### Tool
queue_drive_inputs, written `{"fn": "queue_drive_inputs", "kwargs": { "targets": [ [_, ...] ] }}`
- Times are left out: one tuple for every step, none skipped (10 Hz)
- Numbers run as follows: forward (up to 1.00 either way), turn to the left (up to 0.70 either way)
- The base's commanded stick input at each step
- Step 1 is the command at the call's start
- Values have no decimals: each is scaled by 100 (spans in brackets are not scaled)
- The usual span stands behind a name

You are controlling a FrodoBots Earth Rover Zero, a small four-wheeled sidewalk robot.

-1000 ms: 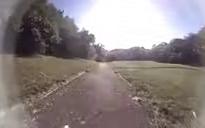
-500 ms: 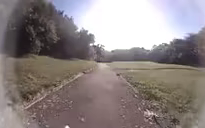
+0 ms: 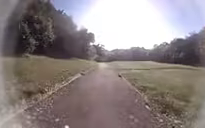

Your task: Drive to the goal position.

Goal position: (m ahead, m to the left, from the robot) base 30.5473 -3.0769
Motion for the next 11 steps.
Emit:
{"fn": "queue_drive_inputs", "kwargs": {
  "targets": [
    [100,1],
    [100,1],
    [100,1],
    [100,1],
    [100,1],
    [100,1],
    [100,1],
    [100,1],
    [100,1],
    [100,1],
    [100,1]
  ]
}}
